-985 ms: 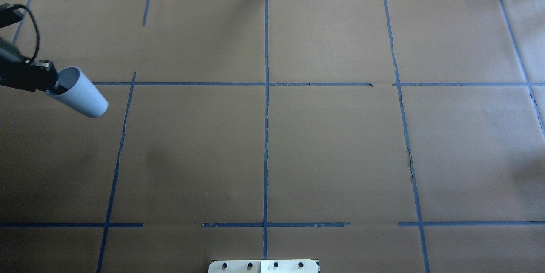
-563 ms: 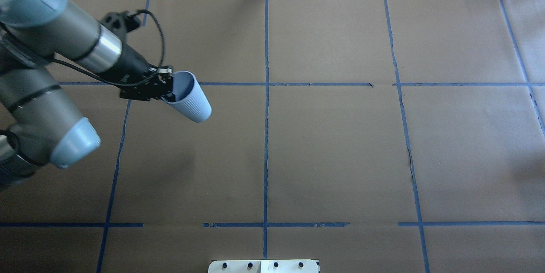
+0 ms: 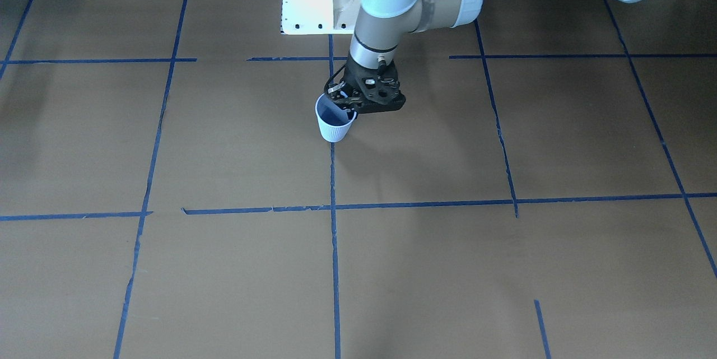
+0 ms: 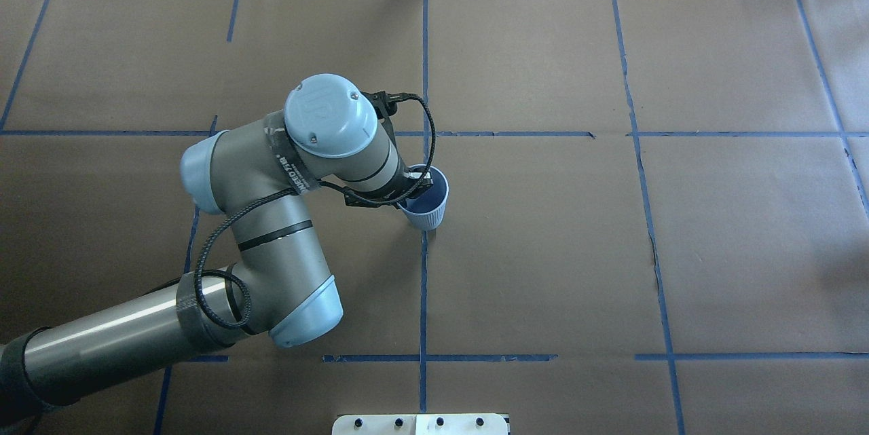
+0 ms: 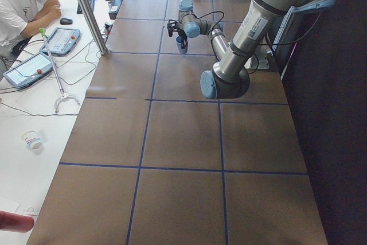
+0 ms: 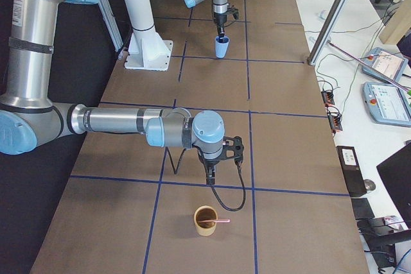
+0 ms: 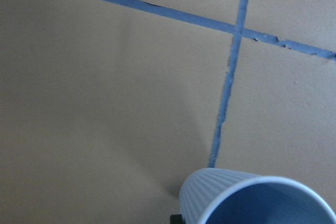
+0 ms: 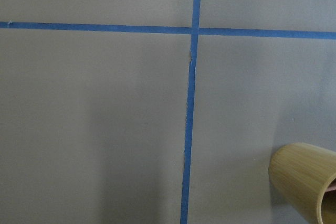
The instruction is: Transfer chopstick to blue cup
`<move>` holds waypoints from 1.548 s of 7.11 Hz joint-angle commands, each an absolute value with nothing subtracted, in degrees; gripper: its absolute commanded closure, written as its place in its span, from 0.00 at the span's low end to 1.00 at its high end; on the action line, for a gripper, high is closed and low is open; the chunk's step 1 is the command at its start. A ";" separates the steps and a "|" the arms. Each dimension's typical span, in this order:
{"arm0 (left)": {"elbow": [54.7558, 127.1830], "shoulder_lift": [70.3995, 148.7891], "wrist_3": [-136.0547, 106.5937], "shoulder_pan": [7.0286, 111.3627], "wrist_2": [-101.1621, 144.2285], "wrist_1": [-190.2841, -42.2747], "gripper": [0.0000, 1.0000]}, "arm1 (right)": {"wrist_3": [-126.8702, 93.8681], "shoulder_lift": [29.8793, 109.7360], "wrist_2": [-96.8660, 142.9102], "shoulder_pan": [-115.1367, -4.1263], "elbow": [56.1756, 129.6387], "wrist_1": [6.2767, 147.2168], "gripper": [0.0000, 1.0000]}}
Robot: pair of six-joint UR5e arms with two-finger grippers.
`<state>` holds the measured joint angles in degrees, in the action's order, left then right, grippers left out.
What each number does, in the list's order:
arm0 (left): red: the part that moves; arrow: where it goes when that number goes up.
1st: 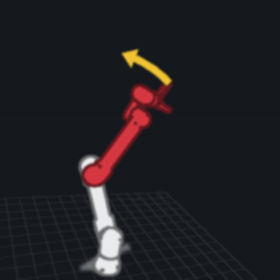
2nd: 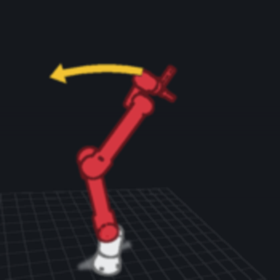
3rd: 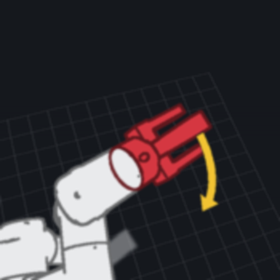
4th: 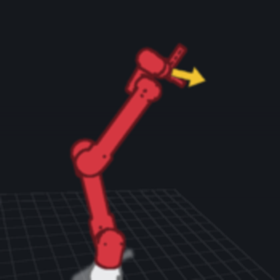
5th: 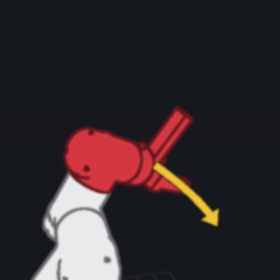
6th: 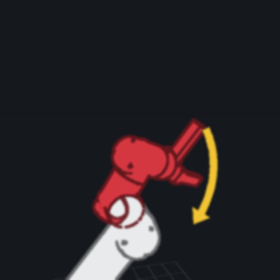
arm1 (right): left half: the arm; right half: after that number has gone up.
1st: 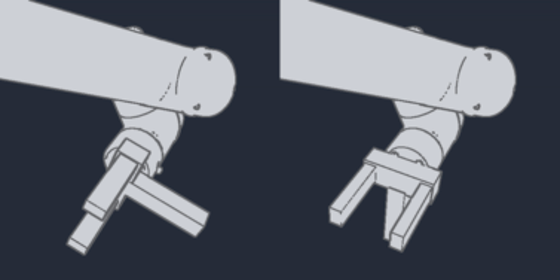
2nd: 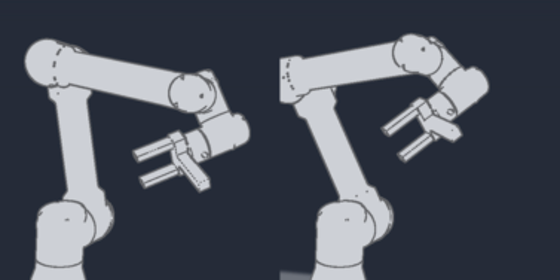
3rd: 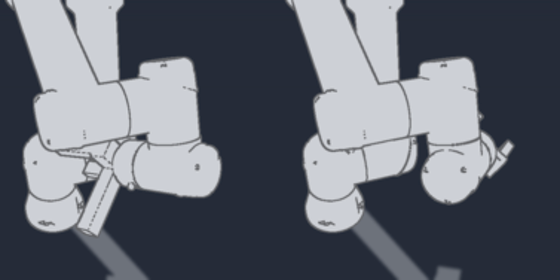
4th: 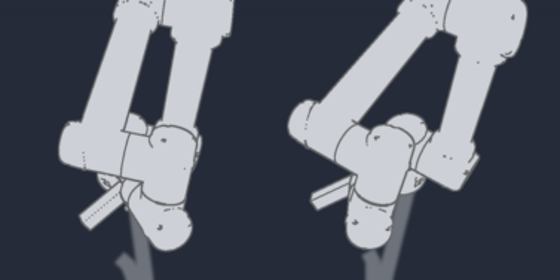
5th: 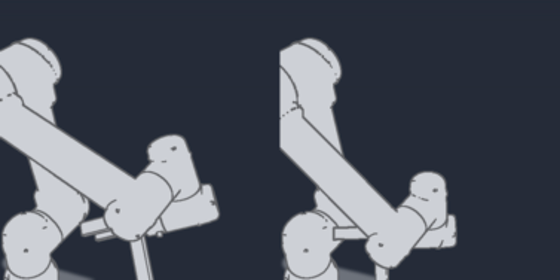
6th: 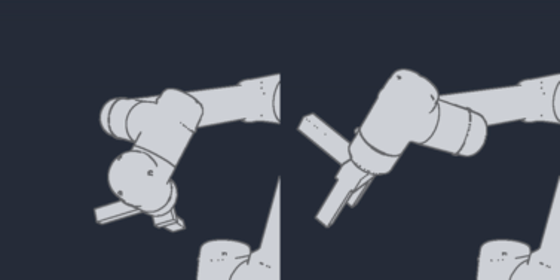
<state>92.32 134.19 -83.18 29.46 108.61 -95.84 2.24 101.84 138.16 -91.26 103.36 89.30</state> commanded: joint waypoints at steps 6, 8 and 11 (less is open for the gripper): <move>91.32 135.00 -83.23 27.86 105.47 -93.60 1.00 | 2.11 101.87 138.25 -91.06 103.10 89.30 0.00; 91.49 135.00 -83.14 27.77 105.38 -93.60 0.89 | 2.20 101.87 138.16 -90.88 102.92 89.30 0.00; 93.85 133.77 -82.97 27.86 105.38 -93.78 0.00 | 2.55 101.08 138.08 -89.66 103.09 89.21 0.00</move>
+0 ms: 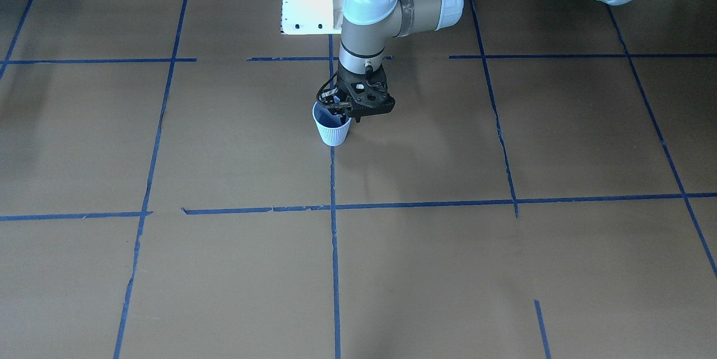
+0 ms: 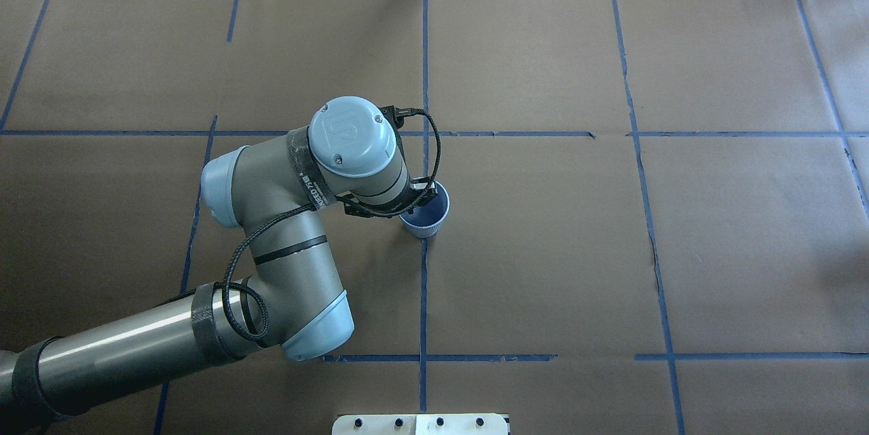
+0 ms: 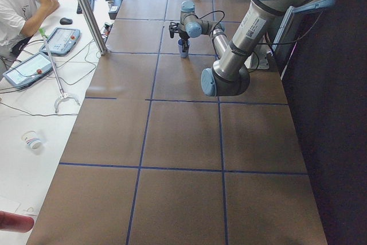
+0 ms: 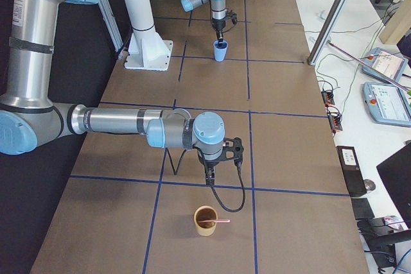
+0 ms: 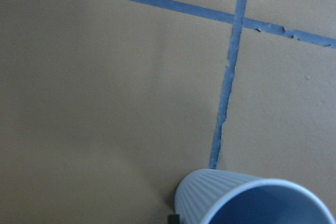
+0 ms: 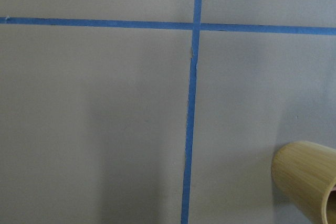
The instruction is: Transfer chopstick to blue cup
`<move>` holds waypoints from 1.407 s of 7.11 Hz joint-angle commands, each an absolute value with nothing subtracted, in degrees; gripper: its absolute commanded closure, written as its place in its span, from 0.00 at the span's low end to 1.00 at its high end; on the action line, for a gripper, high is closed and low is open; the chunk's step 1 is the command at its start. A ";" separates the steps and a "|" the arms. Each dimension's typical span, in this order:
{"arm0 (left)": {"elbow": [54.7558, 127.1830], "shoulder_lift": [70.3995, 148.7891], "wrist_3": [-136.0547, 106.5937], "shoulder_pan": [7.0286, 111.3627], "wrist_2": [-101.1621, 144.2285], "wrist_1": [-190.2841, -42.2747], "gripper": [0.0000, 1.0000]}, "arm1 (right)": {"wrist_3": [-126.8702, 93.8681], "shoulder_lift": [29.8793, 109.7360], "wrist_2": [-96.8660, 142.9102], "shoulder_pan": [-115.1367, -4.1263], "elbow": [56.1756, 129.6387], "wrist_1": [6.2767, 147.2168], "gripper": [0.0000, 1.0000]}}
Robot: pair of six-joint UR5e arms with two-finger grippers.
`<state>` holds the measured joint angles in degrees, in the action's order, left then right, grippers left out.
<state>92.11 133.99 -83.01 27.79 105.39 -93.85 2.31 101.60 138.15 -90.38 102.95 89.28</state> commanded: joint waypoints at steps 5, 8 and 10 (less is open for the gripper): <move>113.64 124.19 -83.14 31.03 105.38 -90.35 0.00 | 2.63 99.94 133.51 -93.13 97.84 87.55 0.08; 114.17 124.10 -83.14 31.38 105.38 -90.00 0.00 | 2.02 97.91 131.84 -101.41 90.55 84.93 0.08; 114.26 123.57 -83.14 31.38 105.38 -90.00 0.00 | -0.07 96.78 131.22 -101.34 83.17 74.57 0.08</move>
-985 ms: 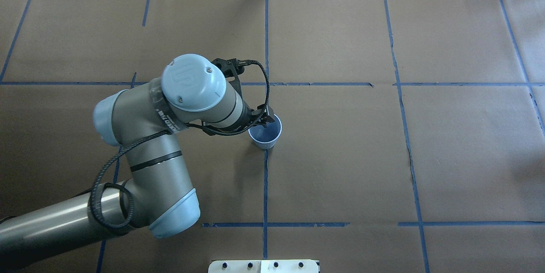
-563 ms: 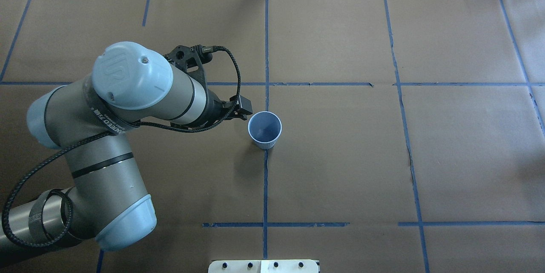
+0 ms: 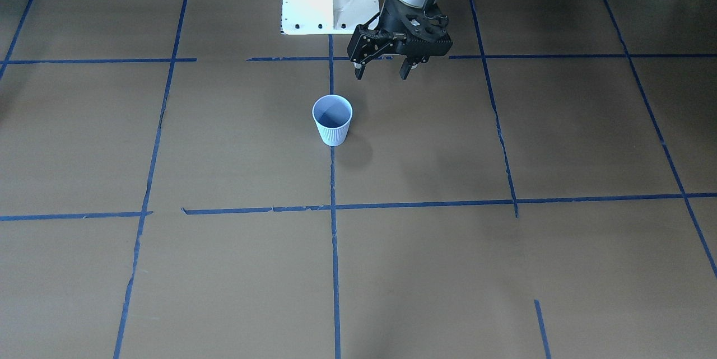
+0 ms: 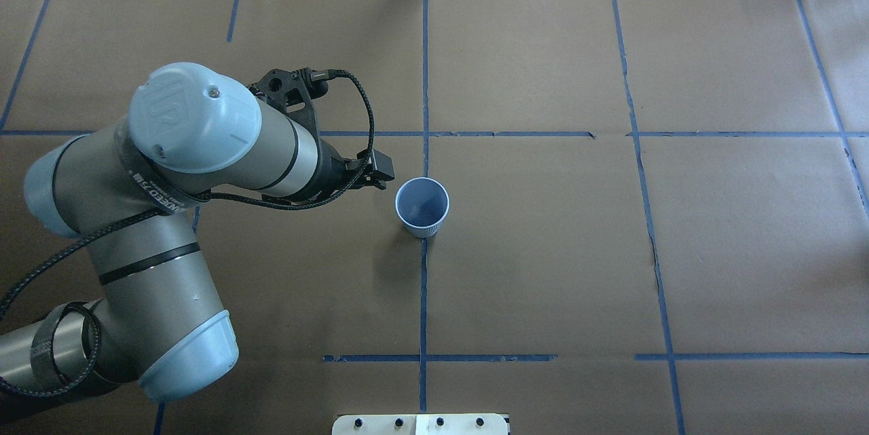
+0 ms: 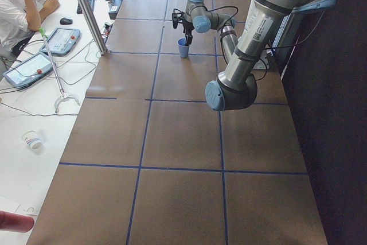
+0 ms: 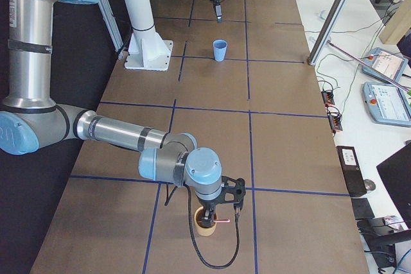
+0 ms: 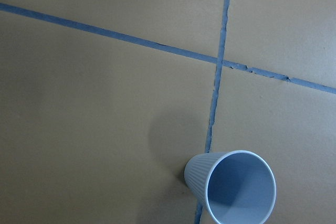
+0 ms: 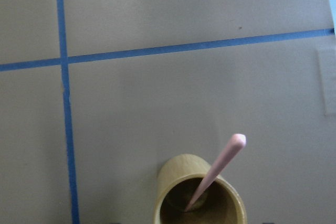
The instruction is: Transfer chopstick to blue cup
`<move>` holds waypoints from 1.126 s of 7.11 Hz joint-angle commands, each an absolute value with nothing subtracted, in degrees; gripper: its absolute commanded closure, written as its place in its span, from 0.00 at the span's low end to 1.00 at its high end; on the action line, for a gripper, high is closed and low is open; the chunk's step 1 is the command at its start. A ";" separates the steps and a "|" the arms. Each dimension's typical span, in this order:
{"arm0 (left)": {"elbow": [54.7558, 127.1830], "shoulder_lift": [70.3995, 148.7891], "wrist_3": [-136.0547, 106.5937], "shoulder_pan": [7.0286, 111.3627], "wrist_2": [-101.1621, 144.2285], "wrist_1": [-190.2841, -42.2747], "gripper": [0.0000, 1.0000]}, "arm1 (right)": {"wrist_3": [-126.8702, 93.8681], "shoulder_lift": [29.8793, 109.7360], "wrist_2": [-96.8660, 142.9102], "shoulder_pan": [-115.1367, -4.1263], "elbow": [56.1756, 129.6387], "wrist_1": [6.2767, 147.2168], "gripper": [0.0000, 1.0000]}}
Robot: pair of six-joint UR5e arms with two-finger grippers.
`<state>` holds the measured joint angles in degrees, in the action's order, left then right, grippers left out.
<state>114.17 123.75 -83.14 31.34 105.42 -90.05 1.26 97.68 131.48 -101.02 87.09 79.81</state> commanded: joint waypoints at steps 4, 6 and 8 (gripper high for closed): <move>115.31 123.05 -83.14 31.38 105.47 -90.09 0.00 | -2.55 95.89 131.05 -100.37 82.44 74.00 0.11; 115.31 123.05 -83.14 31.38 105.47 -90.09 0.00 | -2.64 95.10 131.04 -98.88 82.27 74.00 0.14; 115.31 122.87 -83.14 31.38 105.47 -90.09 0.00 | -2.64 92.64 129.90 -98.17 79.38 74.00 0.20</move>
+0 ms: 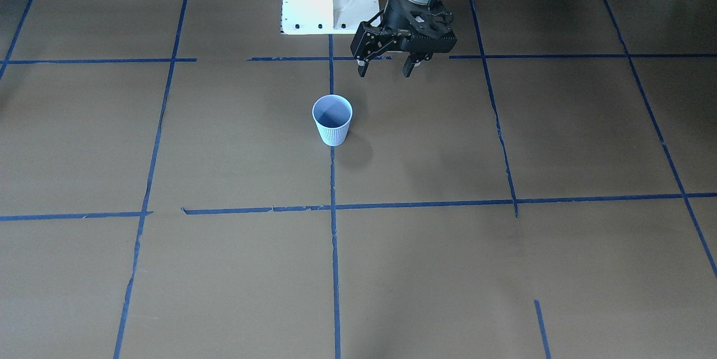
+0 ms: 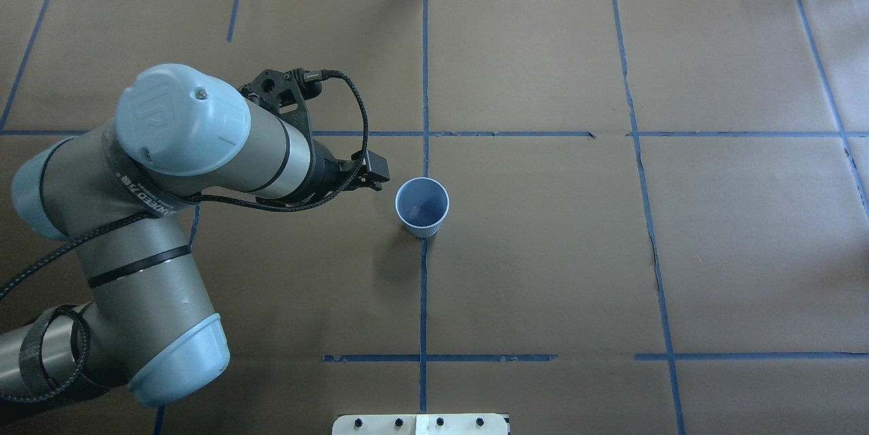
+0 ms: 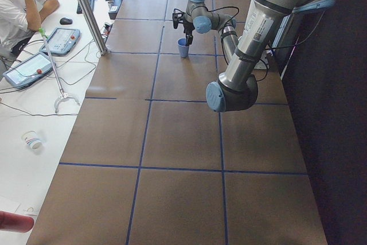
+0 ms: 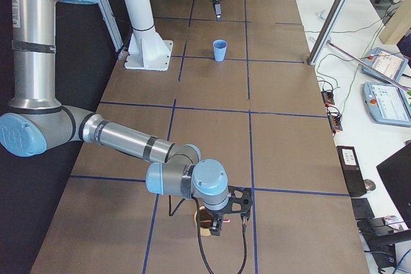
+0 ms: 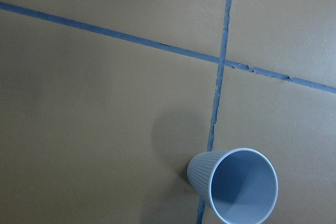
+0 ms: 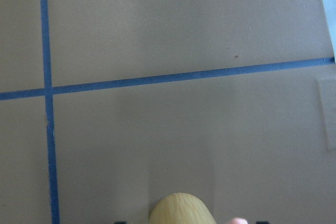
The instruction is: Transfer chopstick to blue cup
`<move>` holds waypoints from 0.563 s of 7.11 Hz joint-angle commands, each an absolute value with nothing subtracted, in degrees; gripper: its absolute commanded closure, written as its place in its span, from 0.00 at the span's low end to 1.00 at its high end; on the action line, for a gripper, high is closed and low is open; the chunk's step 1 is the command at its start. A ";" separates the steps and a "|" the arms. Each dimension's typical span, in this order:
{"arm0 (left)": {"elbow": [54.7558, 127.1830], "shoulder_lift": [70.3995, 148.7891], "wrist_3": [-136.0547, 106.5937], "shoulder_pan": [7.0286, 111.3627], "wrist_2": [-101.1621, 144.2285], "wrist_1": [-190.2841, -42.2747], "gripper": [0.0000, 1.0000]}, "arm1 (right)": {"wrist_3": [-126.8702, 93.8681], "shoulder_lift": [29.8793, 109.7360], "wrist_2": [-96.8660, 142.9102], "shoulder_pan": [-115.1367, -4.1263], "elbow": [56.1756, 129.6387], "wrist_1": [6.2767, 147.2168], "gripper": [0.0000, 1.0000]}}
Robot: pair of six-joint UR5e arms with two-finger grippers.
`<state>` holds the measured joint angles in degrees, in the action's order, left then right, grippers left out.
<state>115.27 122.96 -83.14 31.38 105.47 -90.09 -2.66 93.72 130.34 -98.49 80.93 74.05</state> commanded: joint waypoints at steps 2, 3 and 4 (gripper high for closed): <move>115.58 122.35 -83.06 31.38 105.64 -90.26 0.00 | -2.99 92.55 129.81 -98.17 79.28 74.09 0.60; 115.66 122.34 -83.14 31.38 105.64 -90.26 0.00 | -2.90 92.98 129.99 -98.17 79.36 74.00 0.79; 116.10 122.34 -83.14 31.38 105.64 -90.26 0.00 | -2.90 93.60 130.08 -98.26 79.37 74.09 0.94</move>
